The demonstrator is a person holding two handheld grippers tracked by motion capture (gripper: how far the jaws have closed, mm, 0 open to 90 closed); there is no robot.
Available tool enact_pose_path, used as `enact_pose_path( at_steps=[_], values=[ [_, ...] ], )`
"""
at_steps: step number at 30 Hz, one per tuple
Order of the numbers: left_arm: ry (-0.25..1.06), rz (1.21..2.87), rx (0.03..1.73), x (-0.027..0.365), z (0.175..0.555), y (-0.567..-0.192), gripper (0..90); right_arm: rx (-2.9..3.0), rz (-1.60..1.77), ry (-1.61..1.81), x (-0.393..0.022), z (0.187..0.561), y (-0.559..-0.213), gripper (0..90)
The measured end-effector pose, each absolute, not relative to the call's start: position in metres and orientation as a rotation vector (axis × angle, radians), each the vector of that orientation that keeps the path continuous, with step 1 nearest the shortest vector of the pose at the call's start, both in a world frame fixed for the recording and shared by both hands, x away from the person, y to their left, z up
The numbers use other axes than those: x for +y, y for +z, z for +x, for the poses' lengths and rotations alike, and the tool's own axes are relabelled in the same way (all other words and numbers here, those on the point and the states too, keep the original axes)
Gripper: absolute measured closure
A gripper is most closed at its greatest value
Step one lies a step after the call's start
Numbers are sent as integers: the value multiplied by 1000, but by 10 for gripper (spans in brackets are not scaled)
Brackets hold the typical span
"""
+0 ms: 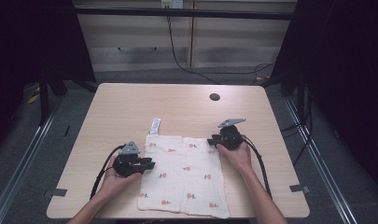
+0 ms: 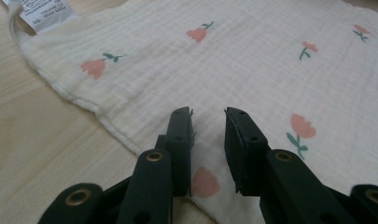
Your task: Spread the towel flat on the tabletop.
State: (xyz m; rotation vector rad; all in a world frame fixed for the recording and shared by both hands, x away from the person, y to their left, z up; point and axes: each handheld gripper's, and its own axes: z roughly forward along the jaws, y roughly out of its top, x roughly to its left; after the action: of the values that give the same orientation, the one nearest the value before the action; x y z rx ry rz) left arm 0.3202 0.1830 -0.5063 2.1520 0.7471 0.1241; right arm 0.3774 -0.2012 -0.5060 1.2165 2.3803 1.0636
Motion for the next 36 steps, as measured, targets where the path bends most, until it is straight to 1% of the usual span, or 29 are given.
enact_pose_path(
  at_steps=[3,5,6,7,8,10,11,13,26,30,32,36],
  values=[
    [128,2154,746,183,320,-506,712,2372,1217,1029,-203,376,-505,613],
    [128,2153,747,183,320,-506,710,2359,1234,1036,-206,375,-506,631],
    [128,2153,746,183,320,-506,710,2357,1236,1040,-207,374,-506,653],
    [127,2153,746,183,320,-506,710,2353,1240,1049,-207,374,-506,713],
    [127,2153,746,183,320,-506,710,2353,1236,1059,-207,374,-506,730],
    [128,2151,746,183,320,-506,709,2353,1242,1059,-207,374,-507,810],
    [128,2152,744,183,320,-506,708,2353,1236,1068,-207,374,-507,838],
    [131,2152,742,183,320,-506,708,2350,1241,1073,-208,374,-507,861],
    [122,2153,739,186,316,-506,700,2314,1276,1156,-214,367,-503,871],
    [97,2148,740,188,317,-506,698,2309,1273,1163,-214,365,-501,872],
    [74,2155,748,189,317,-505,685,2315,1273,1162,-214,365,-501,872],
    [76,2154,751,191,317,-501,647,2321,1266,1161,-212,365,-501,872]
  ],
)
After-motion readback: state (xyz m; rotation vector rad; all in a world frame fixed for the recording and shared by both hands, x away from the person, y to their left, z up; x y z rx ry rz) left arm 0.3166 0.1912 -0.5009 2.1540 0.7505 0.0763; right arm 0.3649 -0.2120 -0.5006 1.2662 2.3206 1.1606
